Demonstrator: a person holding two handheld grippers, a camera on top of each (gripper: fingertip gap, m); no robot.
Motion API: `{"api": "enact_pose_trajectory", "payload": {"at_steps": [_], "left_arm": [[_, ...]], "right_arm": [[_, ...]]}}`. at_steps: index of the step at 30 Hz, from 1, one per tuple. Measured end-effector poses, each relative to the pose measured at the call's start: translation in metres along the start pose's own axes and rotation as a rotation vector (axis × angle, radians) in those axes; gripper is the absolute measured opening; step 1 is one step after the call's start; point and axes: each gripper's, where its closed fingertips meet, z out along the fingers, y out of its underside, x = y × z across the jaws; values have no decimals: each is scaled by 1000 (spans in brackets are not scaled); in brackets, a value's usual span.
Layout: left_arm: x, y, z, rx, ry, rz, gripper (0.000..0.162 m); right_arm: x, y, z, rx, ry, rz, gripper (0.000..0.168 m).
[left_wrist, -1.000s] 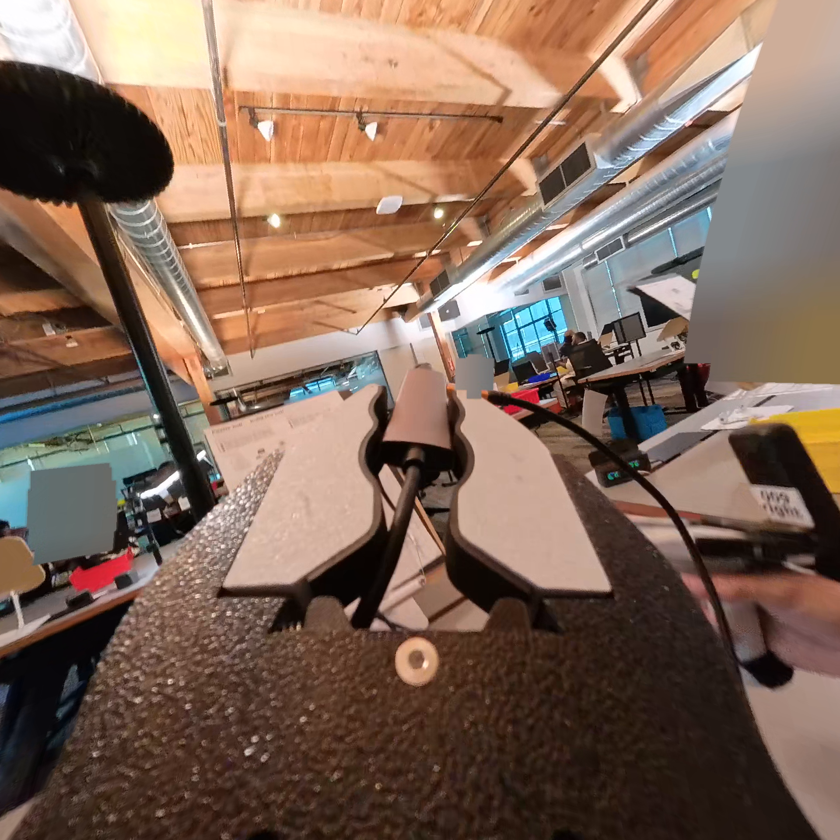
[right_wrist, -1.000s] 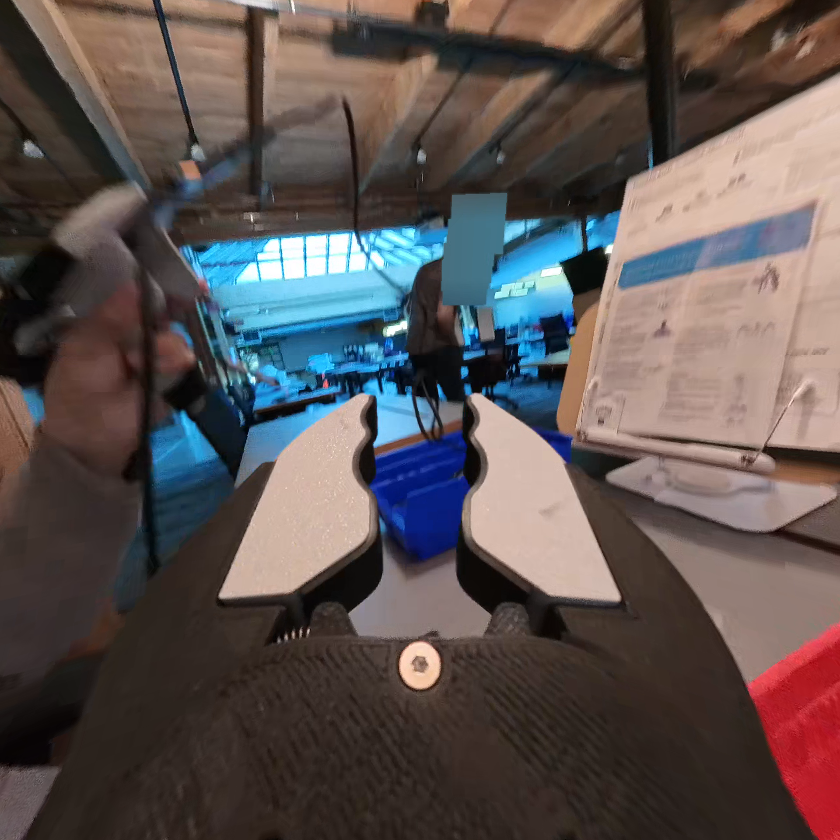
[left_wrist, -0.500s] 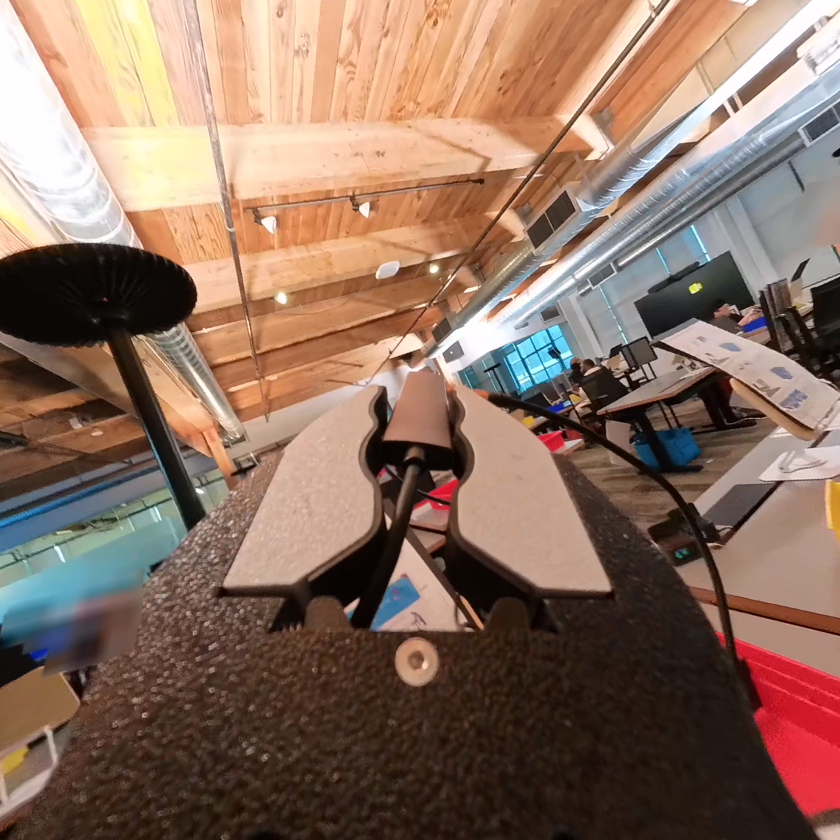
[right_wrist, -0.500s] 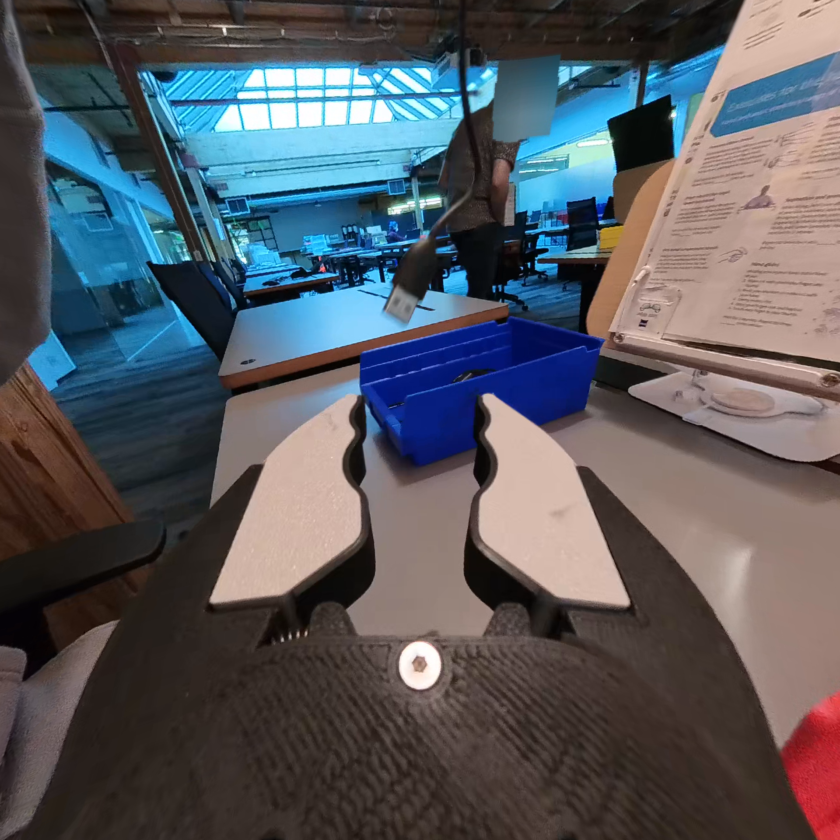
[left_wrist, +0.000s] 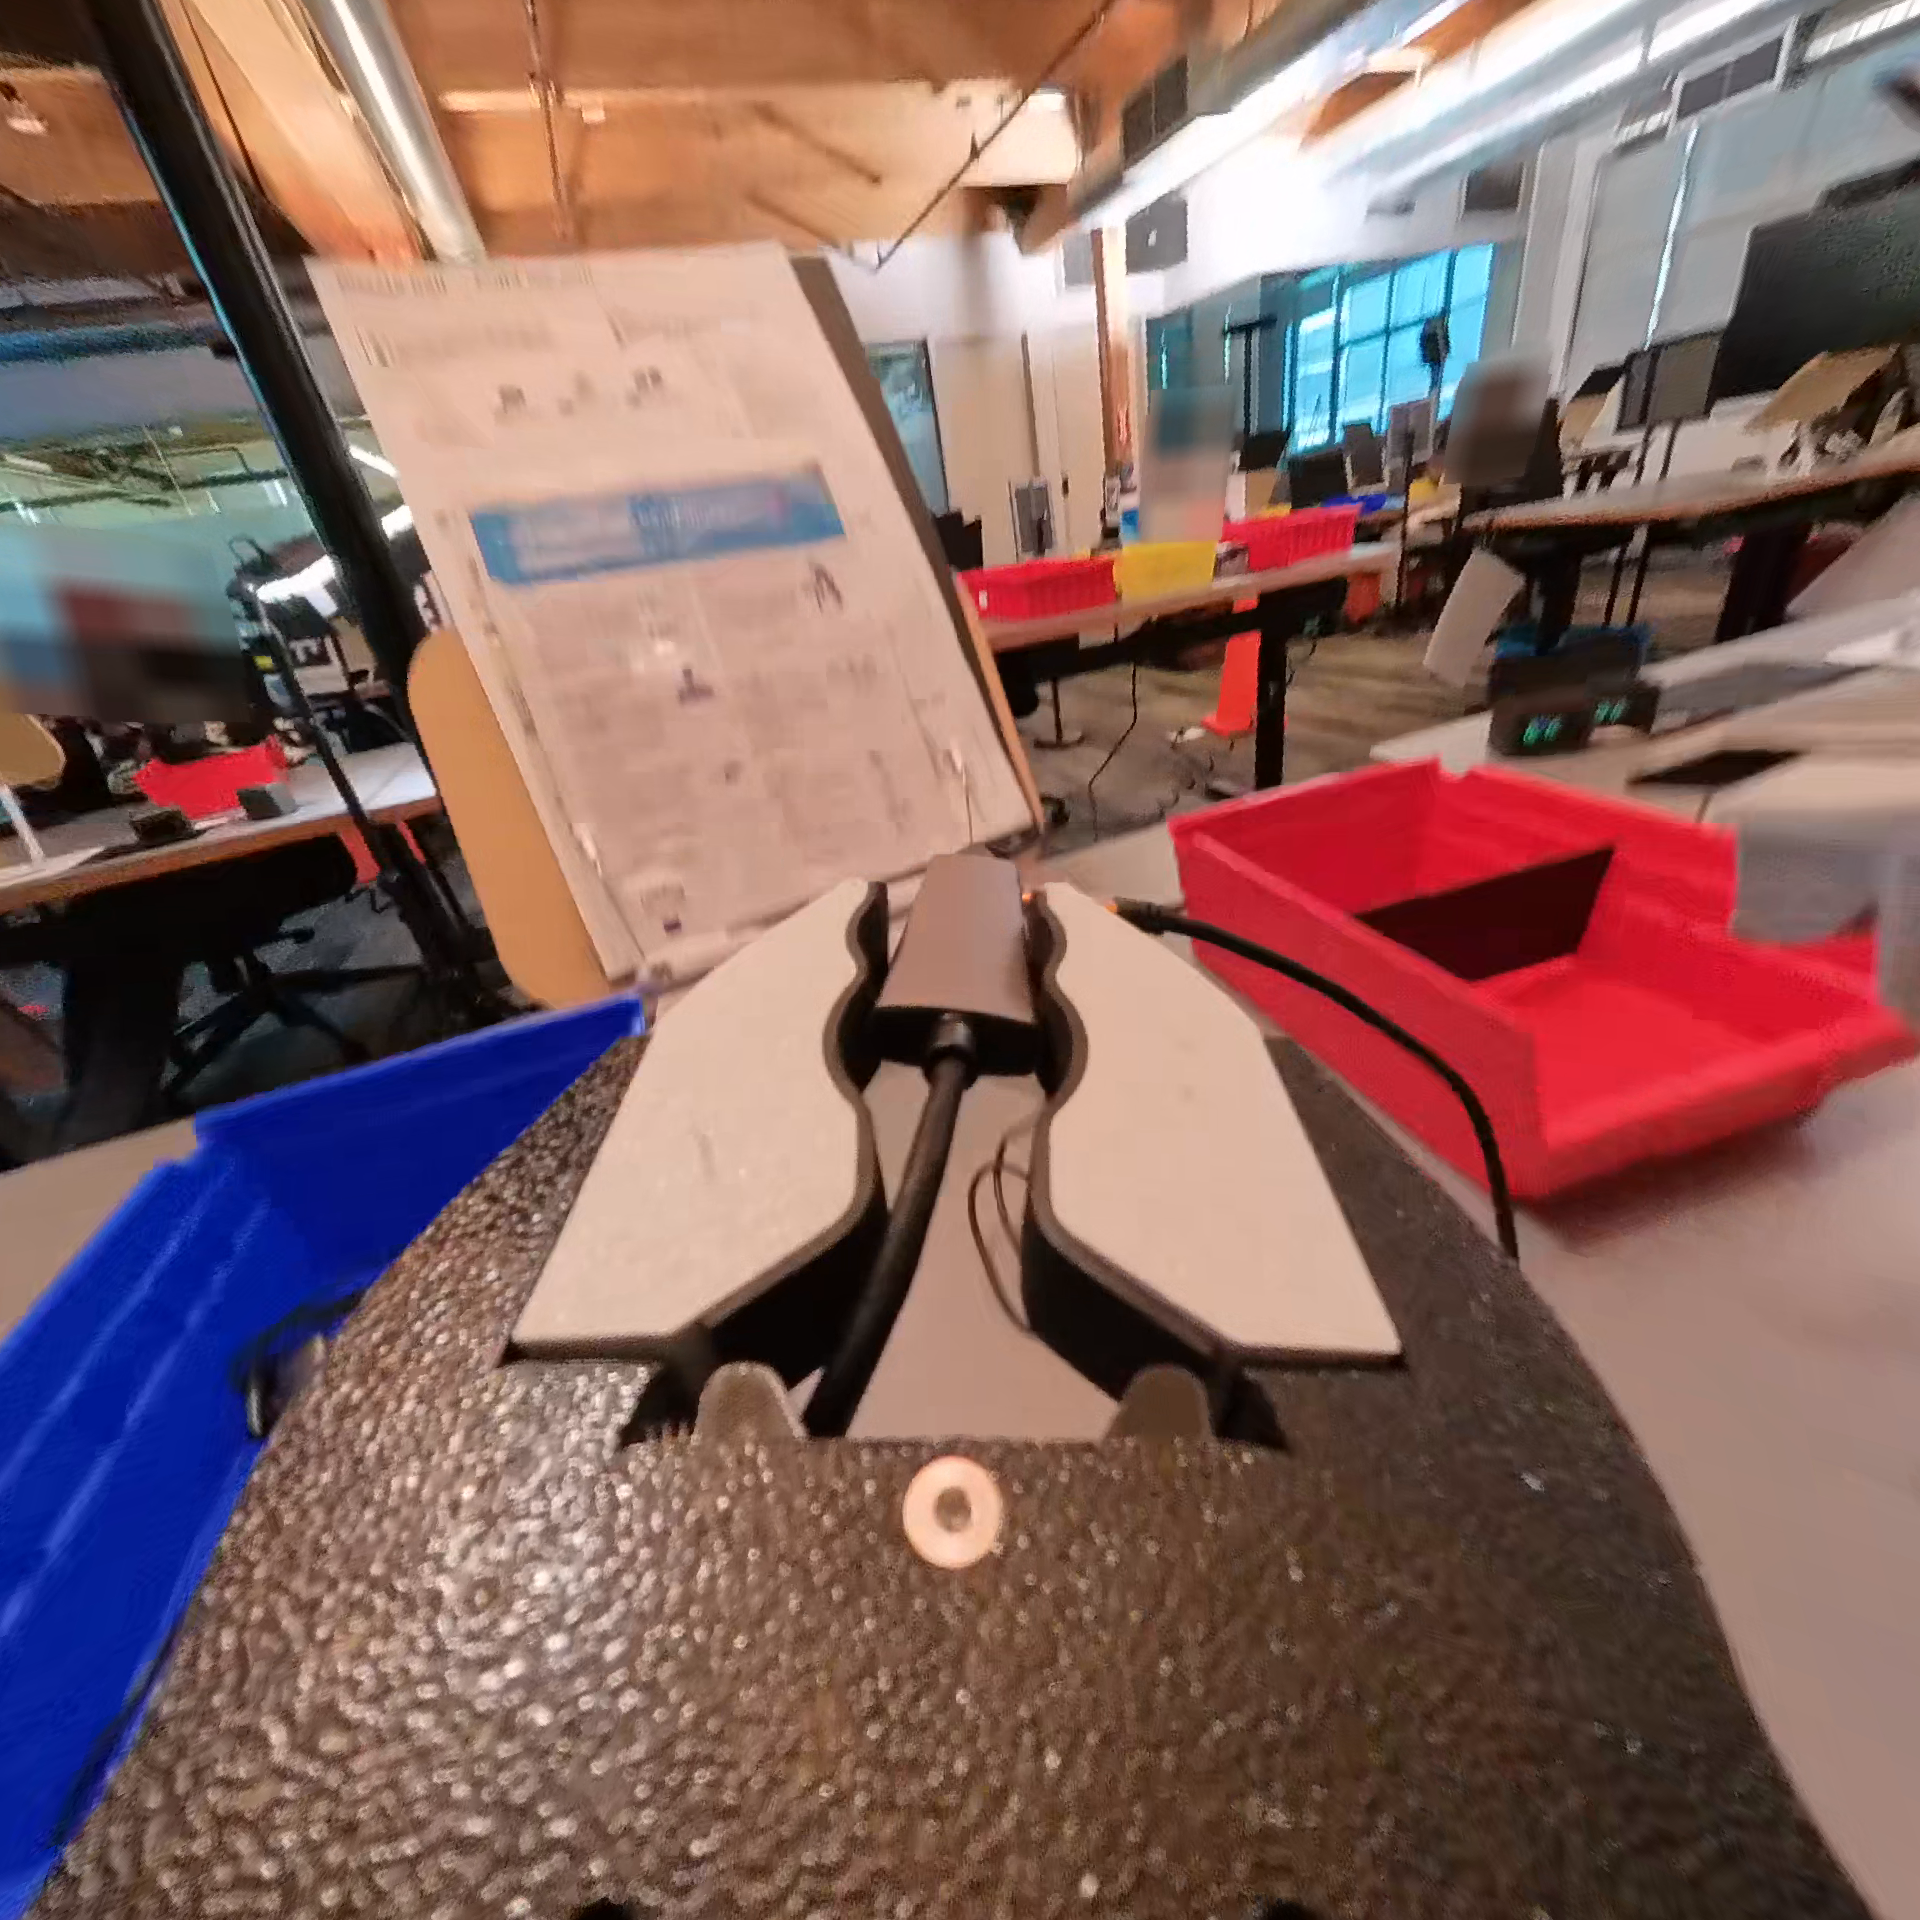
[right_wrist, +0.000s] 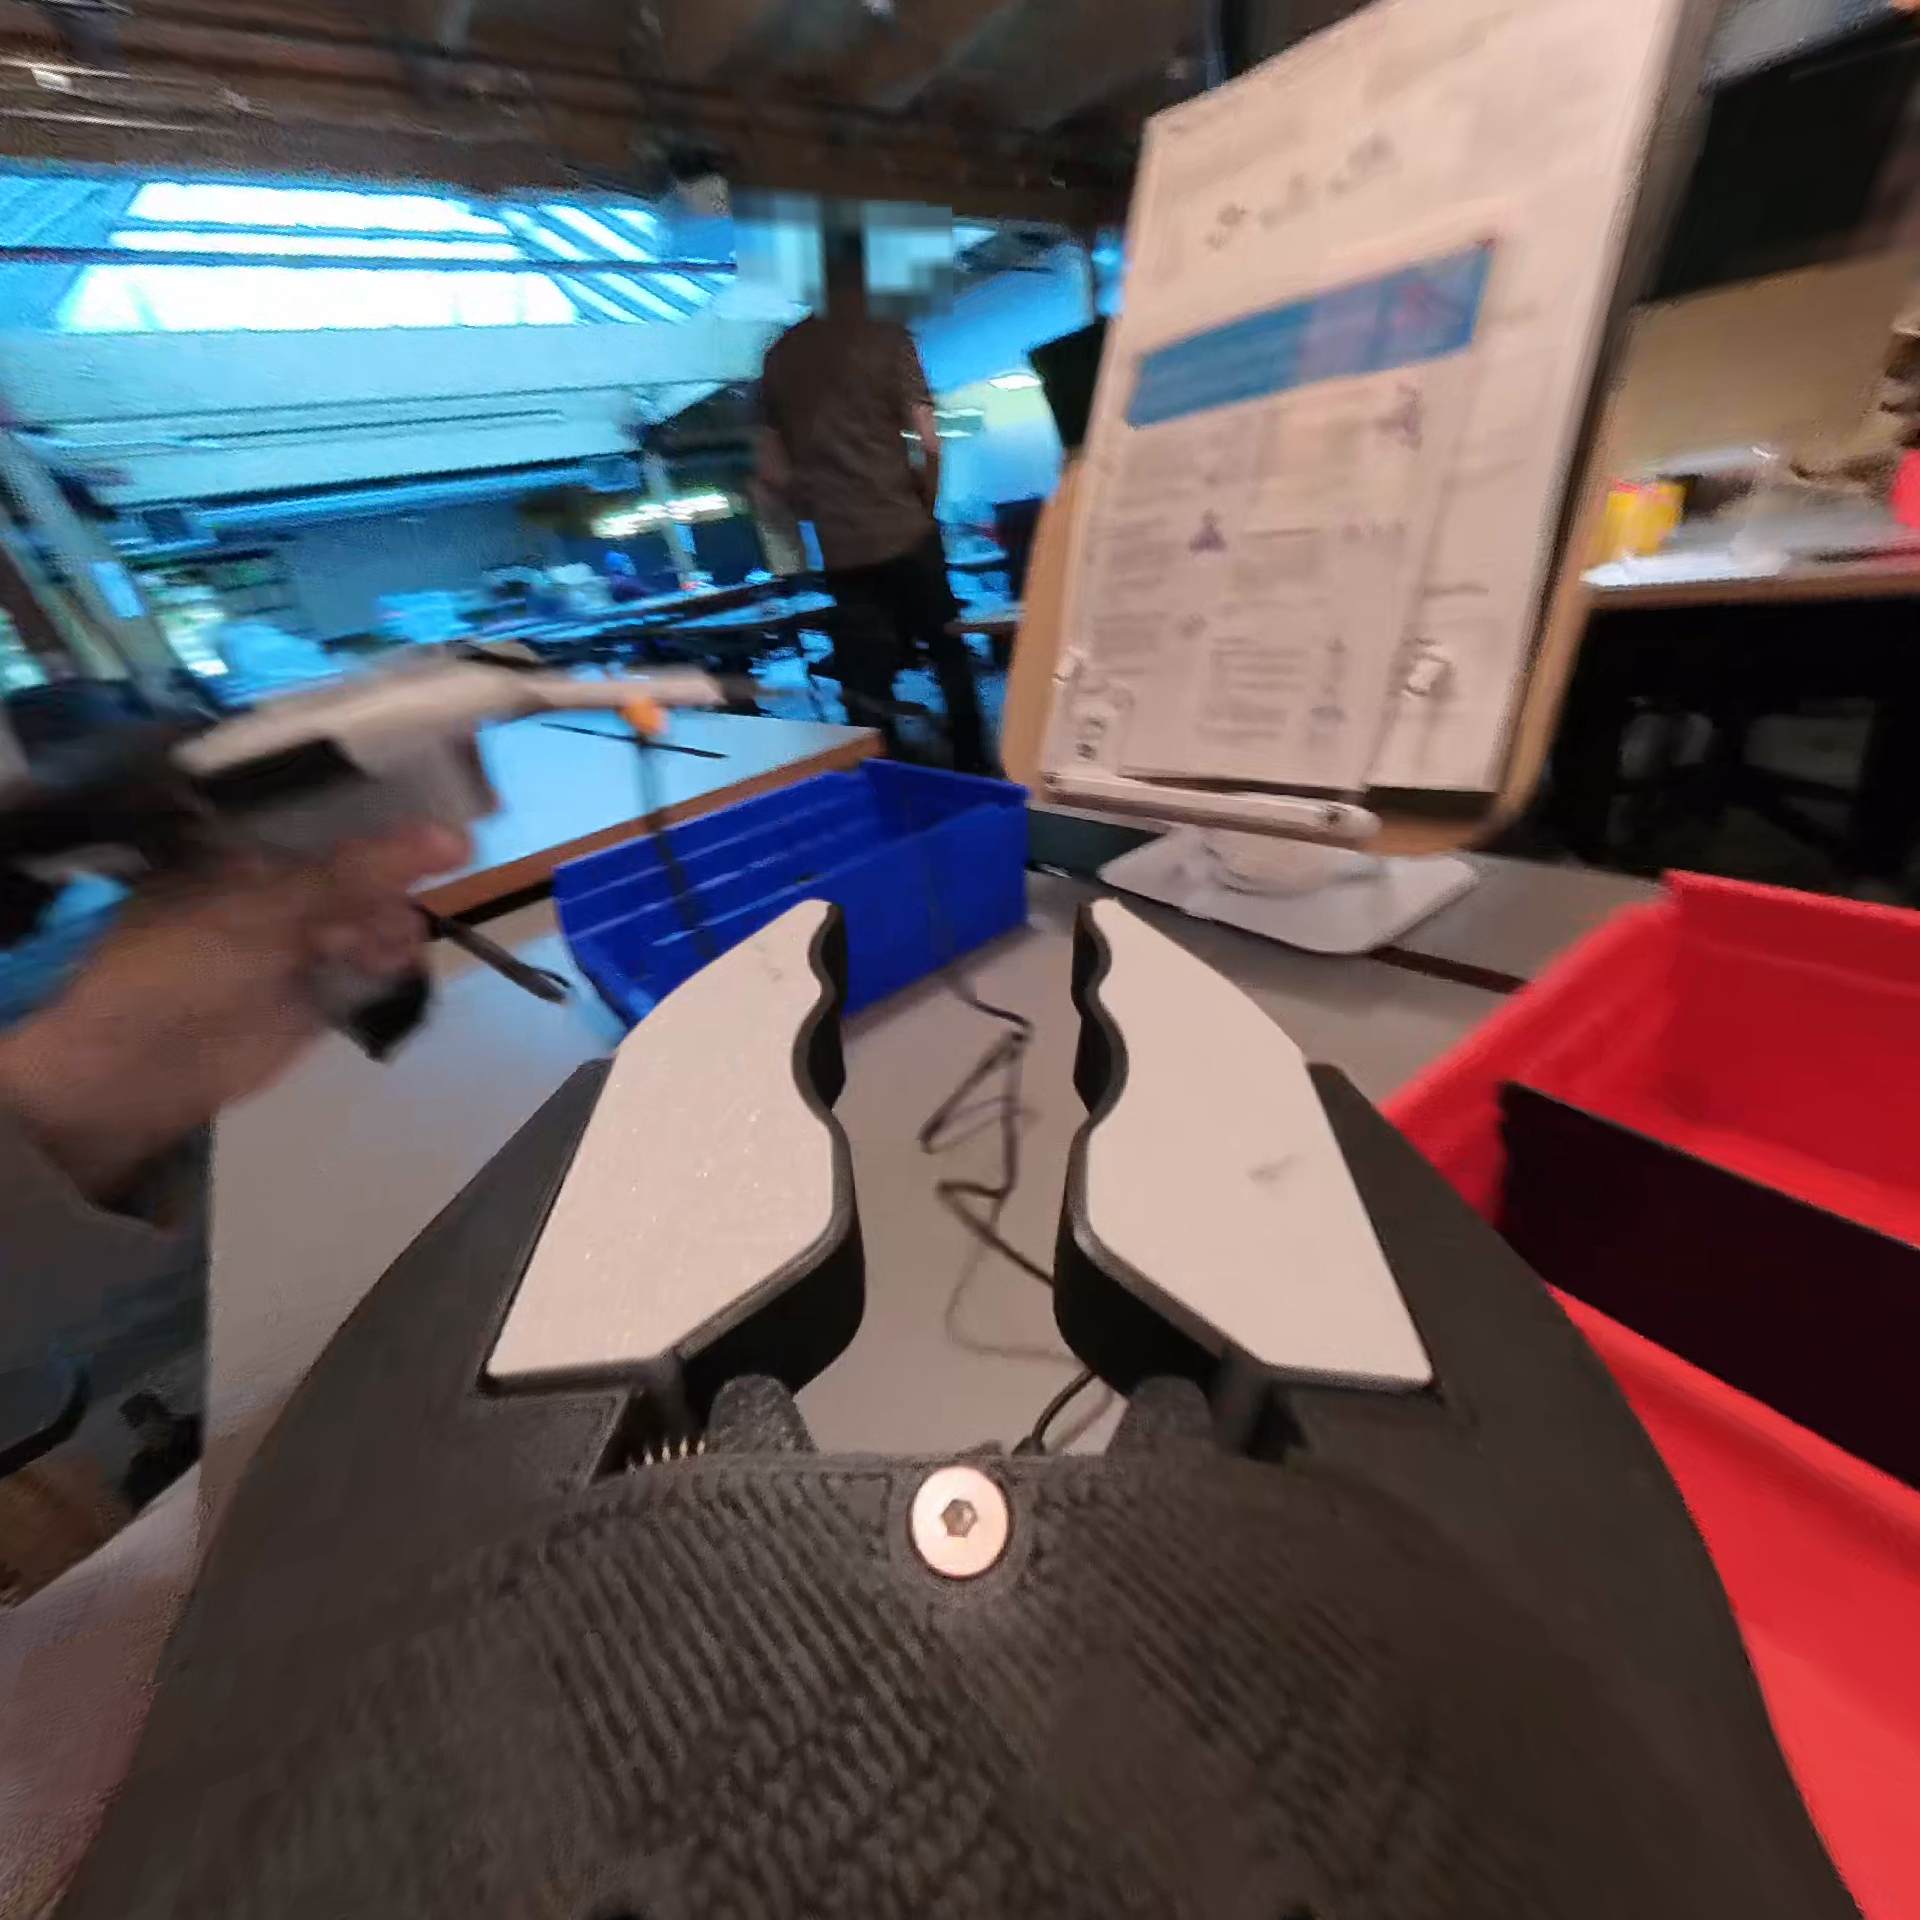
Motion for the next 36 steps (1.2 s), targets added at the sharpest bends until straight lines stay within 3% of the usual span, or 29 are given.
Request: {"api": "enact_pose_trajectory", "payload": {"at_steps": [3, 6, 10, 15, 18, 27, 29, 36], "left_arm": [[18, 54, -6, -35, 25, 30, 25], [32, 86, -14, -69, 65, 44, 26], [42, 102, -27, -52, 118, 37, 26], [53, 112, -36, -39, 188, 43, 26], [55, 114, -37, -36, 195, 34, 26], [53, 124, -41, -21, 194, 78, 26], [50, 129, -40, -39, 174, 70, 33], [51, 126, -43, -19, 193, 50, 25]], "right_arm": [[-48, 20, 28, -11, -151, -43, 45], [-70, 58, 55, -82, -159, -103, 47], [-89, 106, 72, -197, -201, -132, 47], [-98, 128, 83, -209, -200, -48, 34], [-98, 131, 85, -194, -196, -65, 13], [-100, 118, 84, -191, -143, -247, 13], [-99, 118, 84, -213, -132, -239, 13], [-100, 118, 83, -197, -123, -284, 13]]}}
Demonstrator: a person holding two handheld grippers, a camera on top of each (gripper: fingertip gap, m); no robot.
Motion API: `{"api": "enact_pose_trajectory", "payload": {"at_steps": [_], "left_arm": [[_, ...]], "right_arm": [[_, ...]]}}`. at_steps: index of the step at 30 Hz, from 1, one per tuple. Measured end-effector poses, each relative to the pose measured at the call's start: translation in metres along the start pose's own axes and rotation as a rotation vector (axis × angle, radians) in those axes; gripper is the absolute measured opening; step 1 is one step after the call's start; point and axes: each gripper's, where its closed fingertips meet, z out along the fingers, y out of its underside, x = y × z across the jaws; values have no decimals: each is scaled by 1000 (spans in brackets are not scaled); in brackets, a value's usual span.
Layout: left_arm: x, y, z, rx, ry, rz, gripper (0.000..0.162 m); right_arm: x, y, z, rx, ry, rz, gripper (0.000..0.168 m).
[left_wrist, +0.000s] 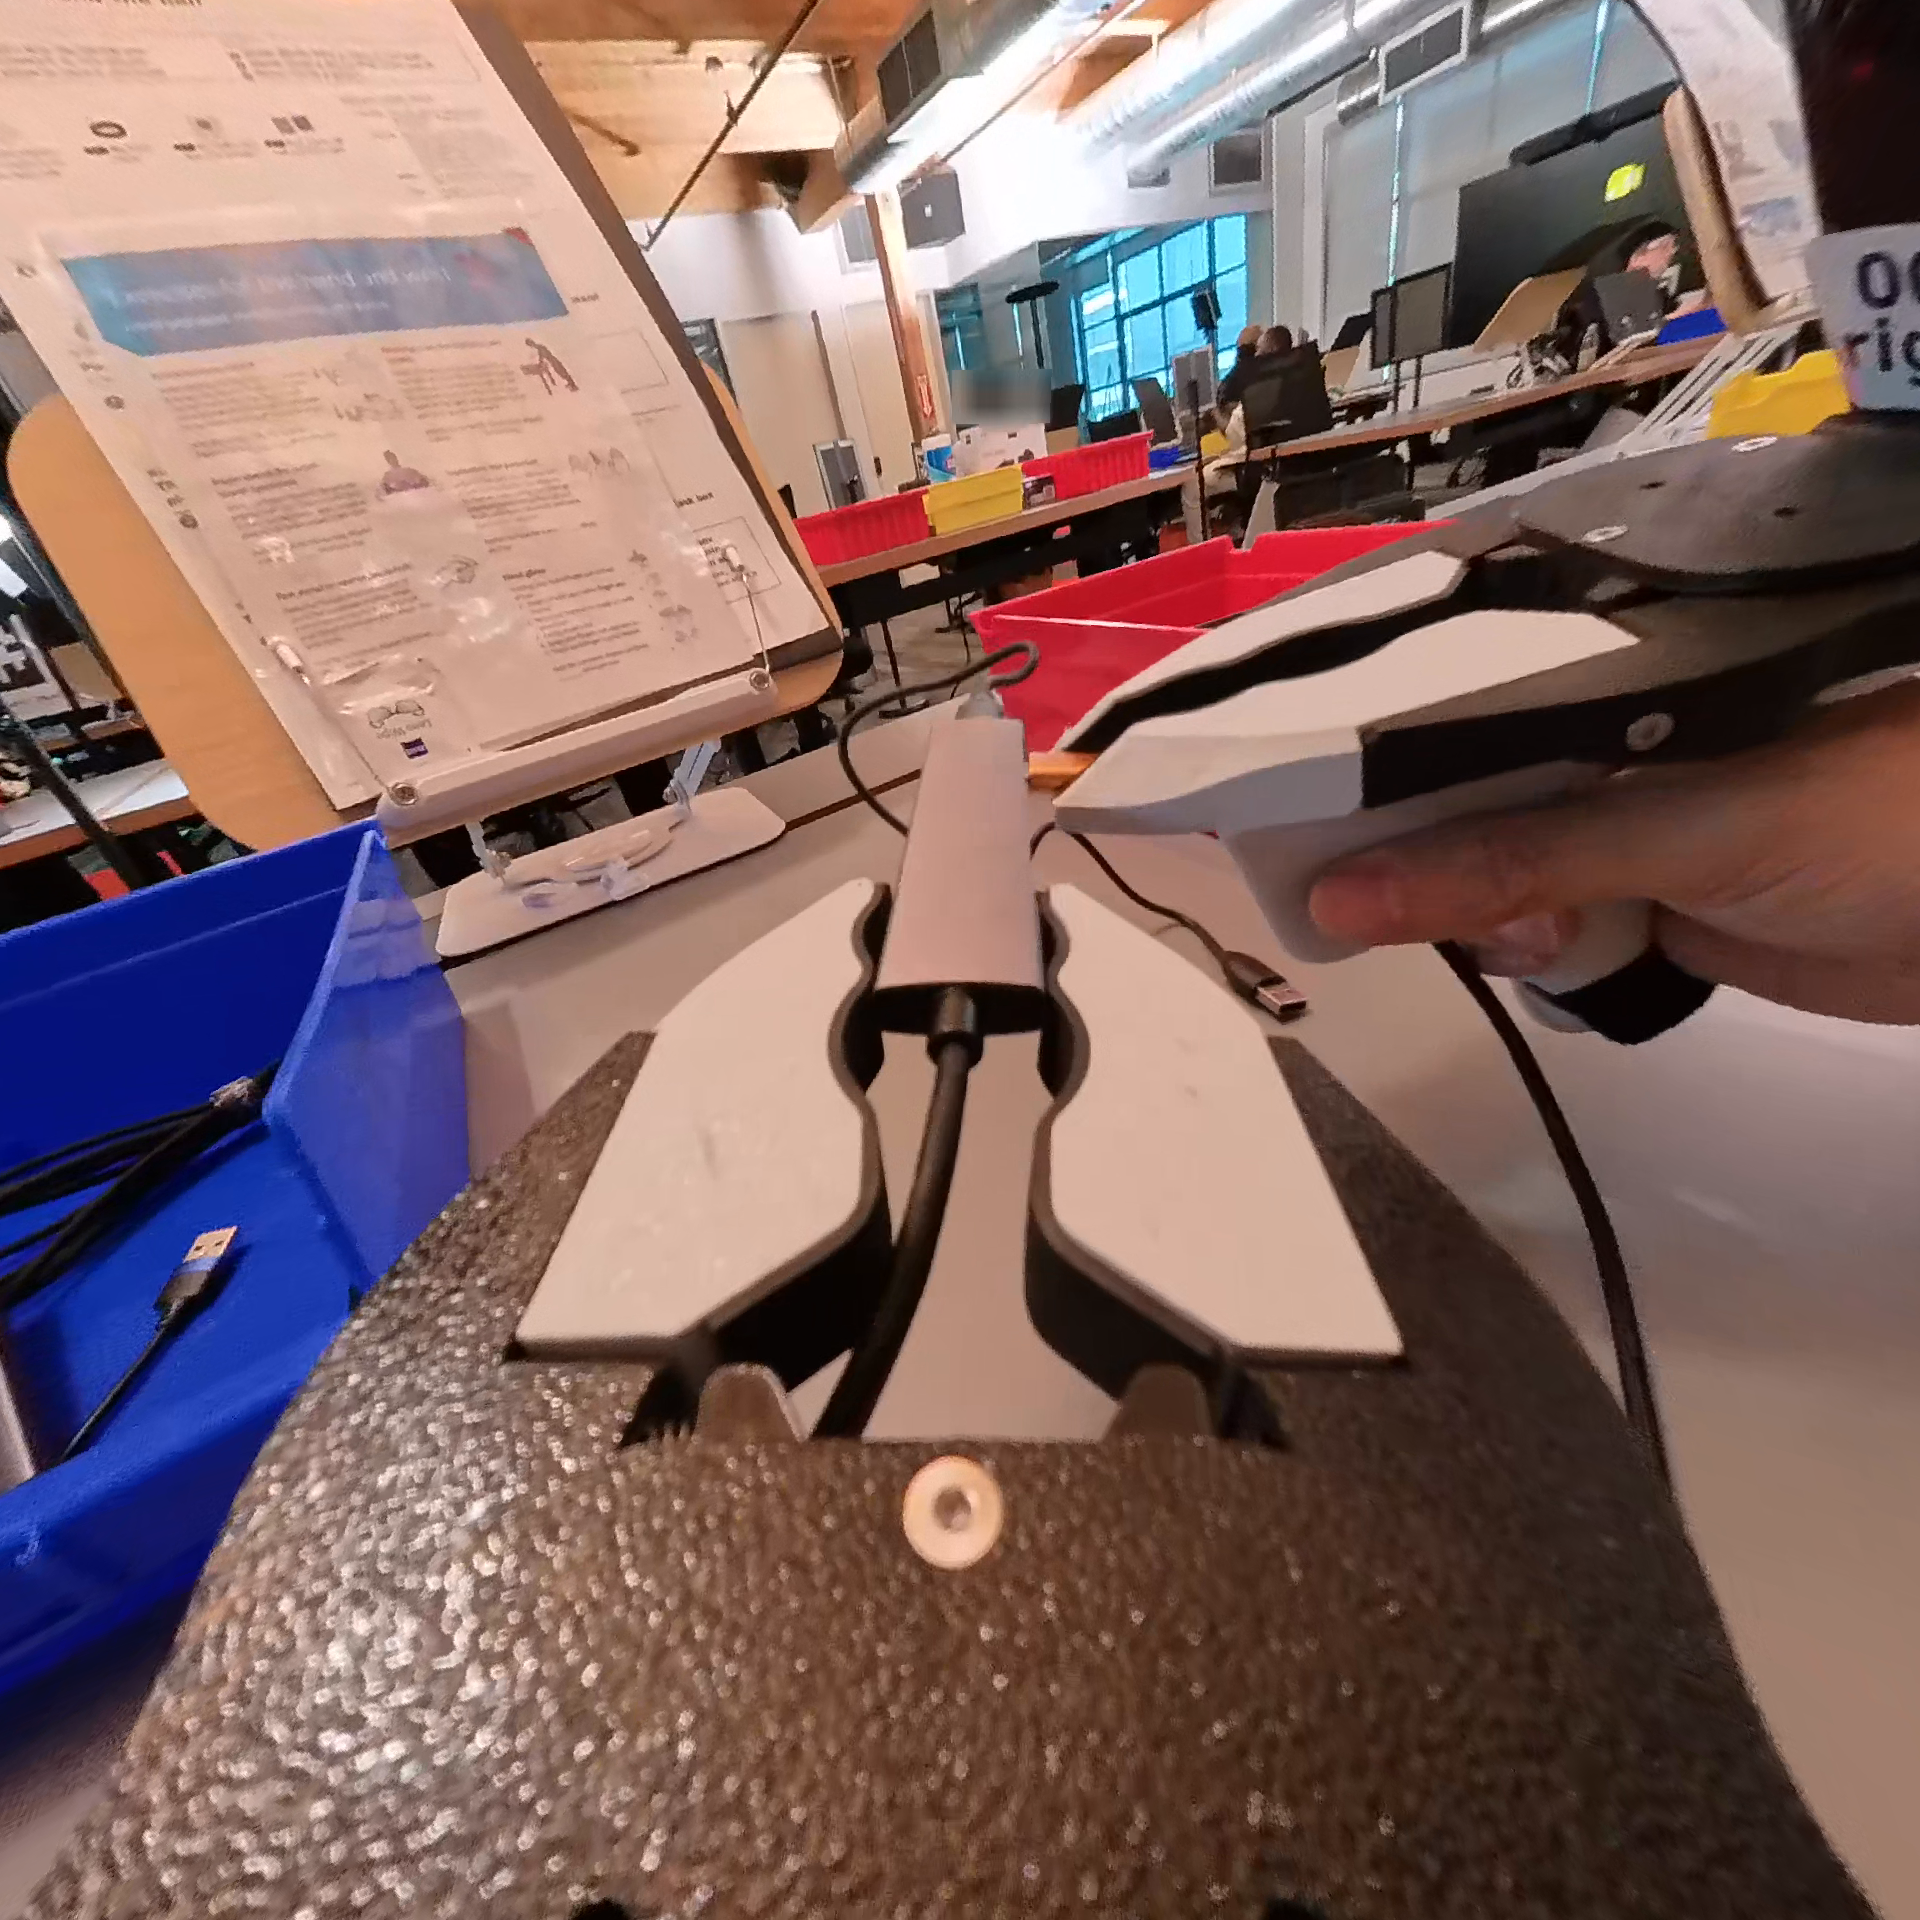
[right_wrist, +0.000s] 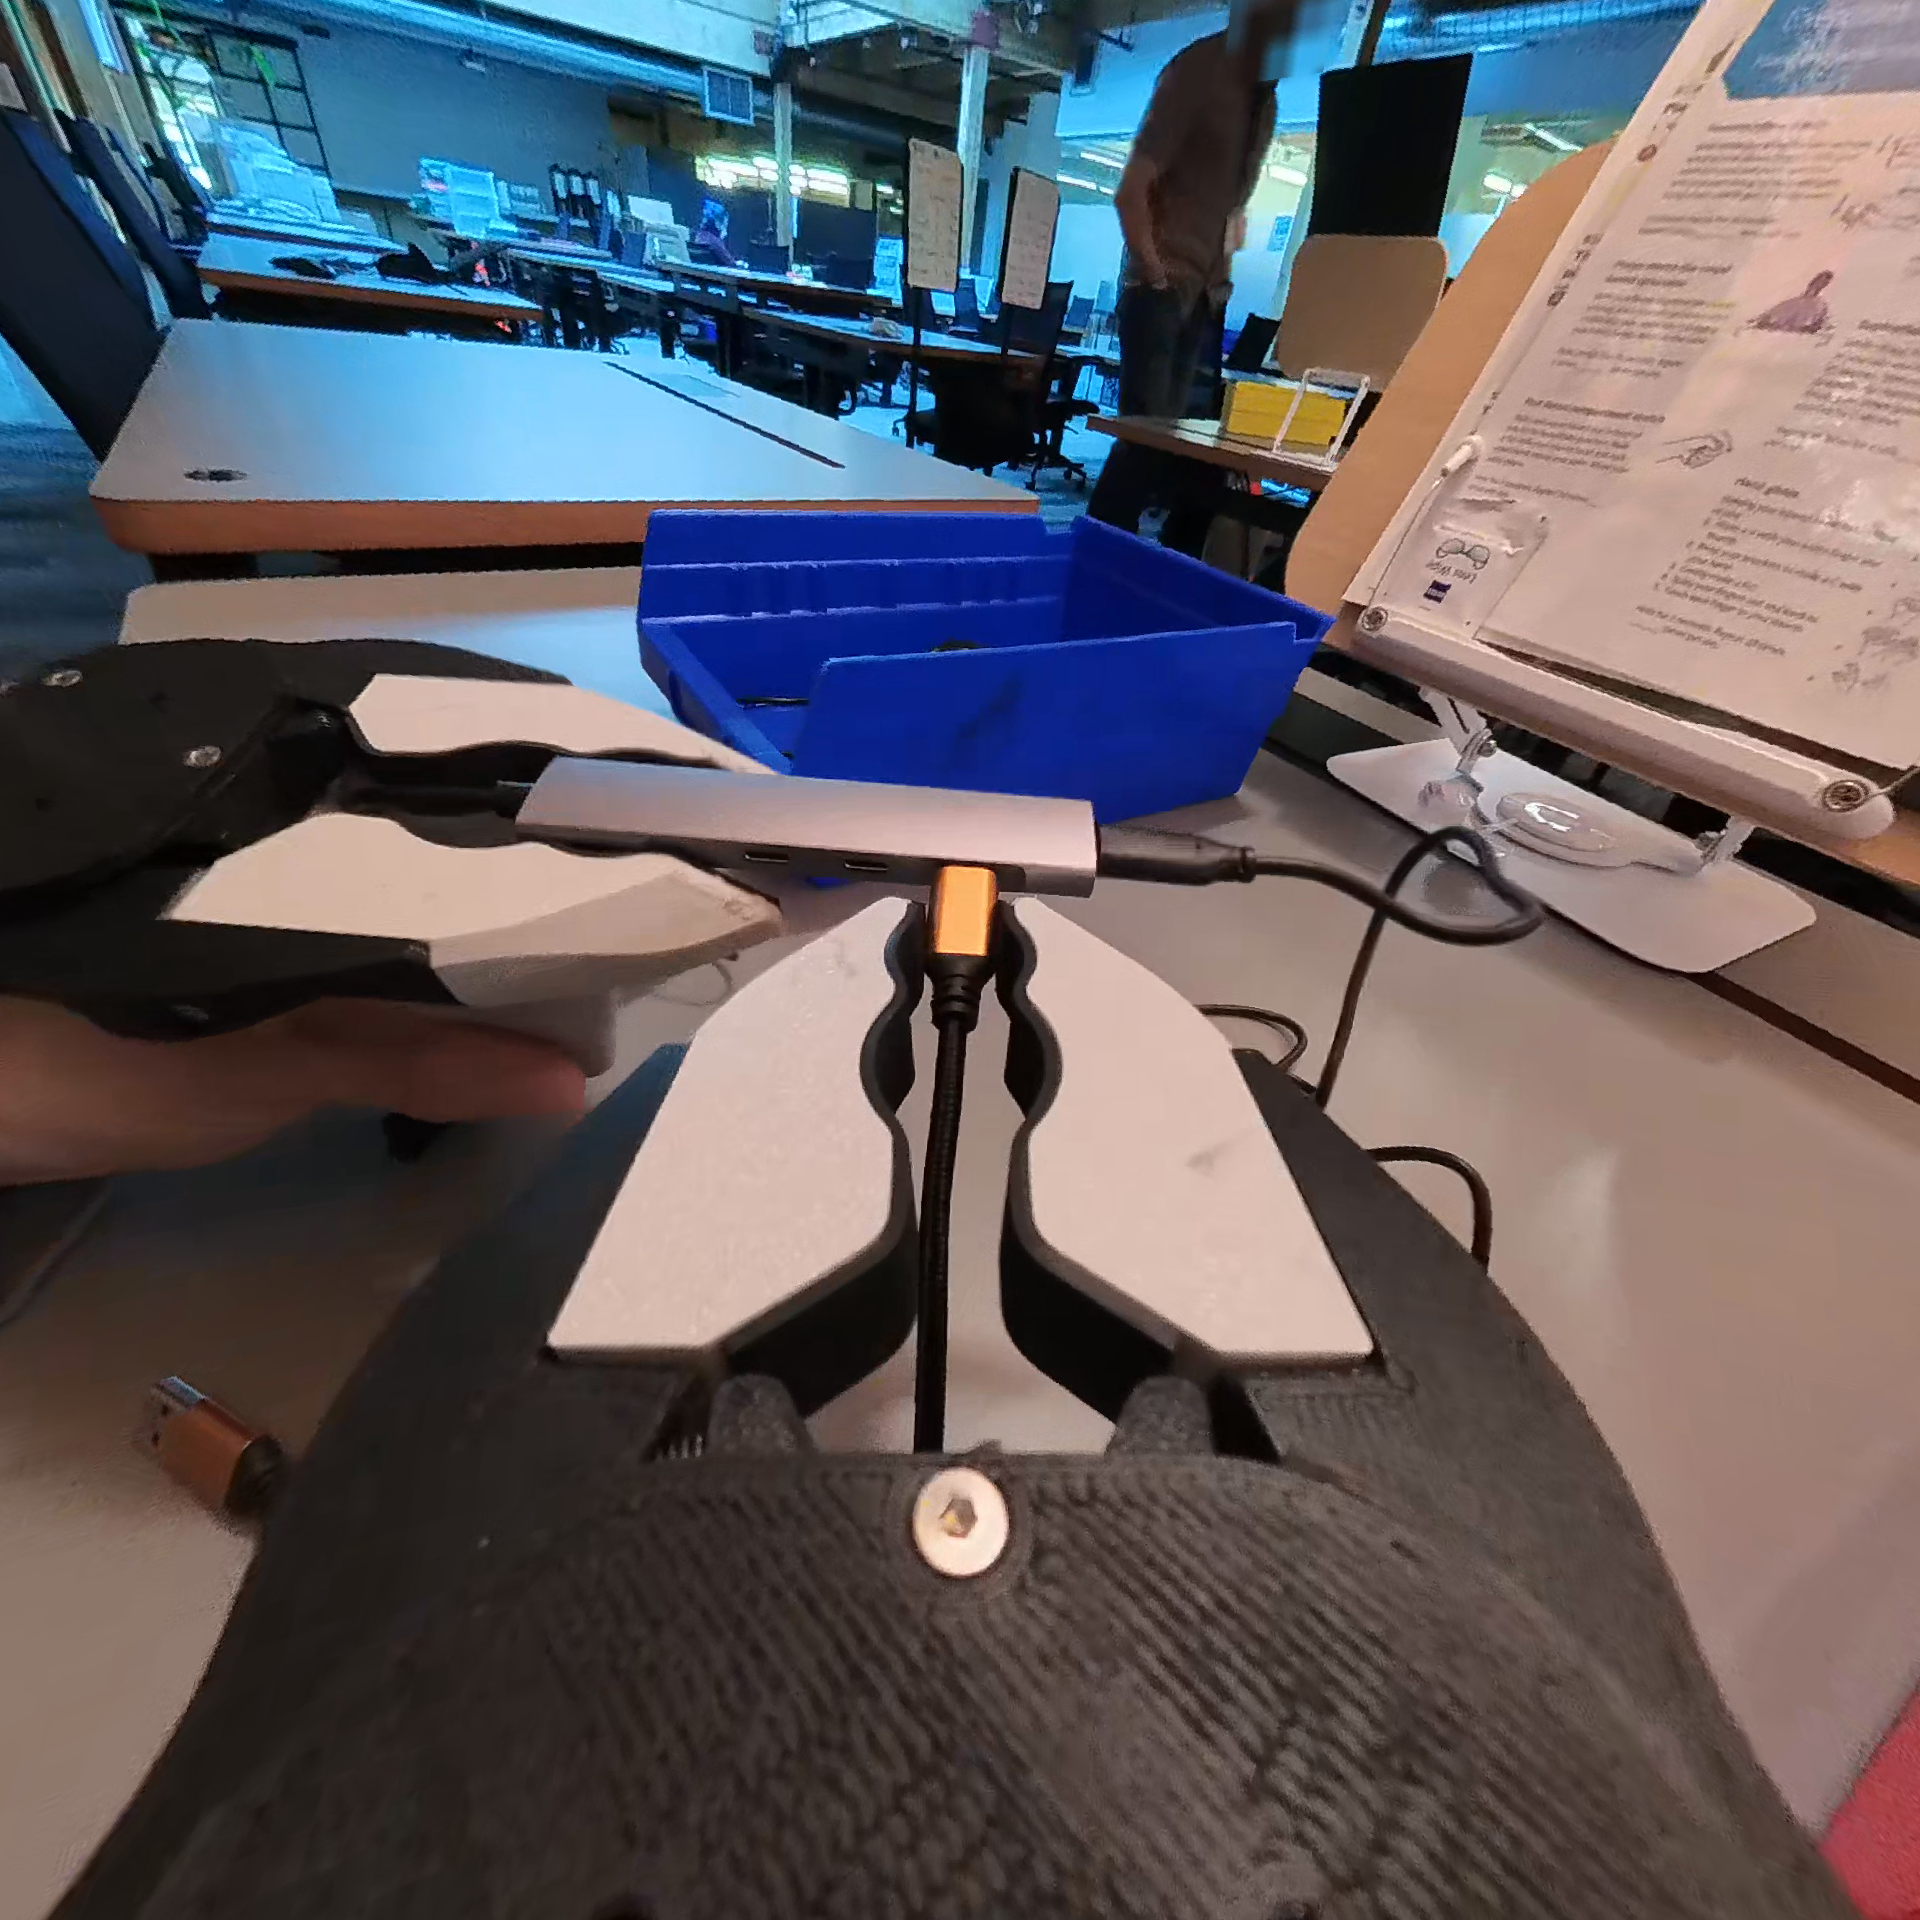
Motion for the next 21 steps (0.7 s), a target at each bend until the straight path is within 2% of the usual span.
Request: {"api": "enact_pose_trajectory", "payload": {"at_steps": [8, 17, 21], "left_arm": [[7, -5, 0, 27, 94, -124, 26], [6, -8, -2, 60, 61, -108, 27], [7, 2, 1, -9, 66, -102, 25]], "right_arm": [[1, -4, -2, 26, 8, -17, 13], [5, 2, -2, -12, 25, -27, 13], [7, 2, -2, -11, 34, -20, 13]]}}
